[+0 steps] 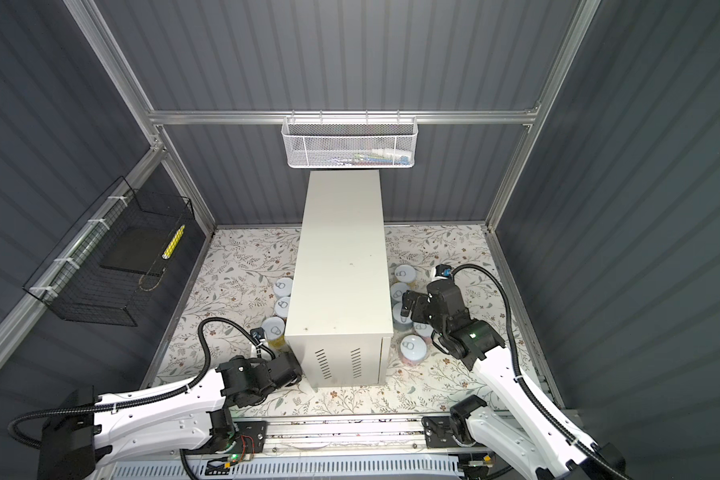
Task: Place and organize the canned foods onto the counter
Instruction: 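Close the left gripper around the tall orange-labeled can, then lift the tall can with the left gripper up toward the cabinet top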
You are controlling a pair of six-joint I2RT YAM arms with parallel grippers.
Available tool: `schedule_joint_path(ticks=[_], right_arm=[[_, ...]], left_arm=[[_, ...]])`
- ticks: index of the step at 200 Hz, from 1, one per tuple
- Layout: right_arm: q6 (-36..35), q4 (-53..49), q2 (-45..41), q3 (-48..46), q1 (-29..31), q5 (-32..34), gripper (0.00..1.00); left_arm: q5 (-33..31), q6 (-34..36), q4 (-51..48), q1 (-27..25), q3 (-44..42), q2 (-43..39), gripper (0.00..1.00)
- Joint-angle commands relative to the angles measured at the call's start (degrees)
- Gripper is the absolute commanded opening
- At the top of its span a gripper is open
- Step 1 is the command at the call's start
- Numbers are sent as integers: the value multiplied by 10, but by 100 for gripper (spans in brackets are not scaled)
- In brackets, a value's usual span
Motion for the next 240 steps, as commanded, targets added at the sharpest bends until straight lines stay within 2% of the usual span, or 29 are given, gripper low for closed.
schedule_joint_path(ticks=[1,50,97,130,198,240], right_arm=[[17,-52,-11,9,20,20,98],[42,-50,-8,1,80,62,98],[49,-36,-4,0,106,60,97],[47,-24,9,3,120,63,97],[24,11,18,8,137,56,97],[28,46,42,-9,146,49,98]], left_arm=[[-78,18,-89,12,96,-5,0],[-76,108,-123,93,165,-49,0],[-133,162,-167,115,242,-35,0],[-136,214,-125,140,261,-36,0],[-58,351,15,239,291,-7,0],[1,436,63,311,369,53,0]])
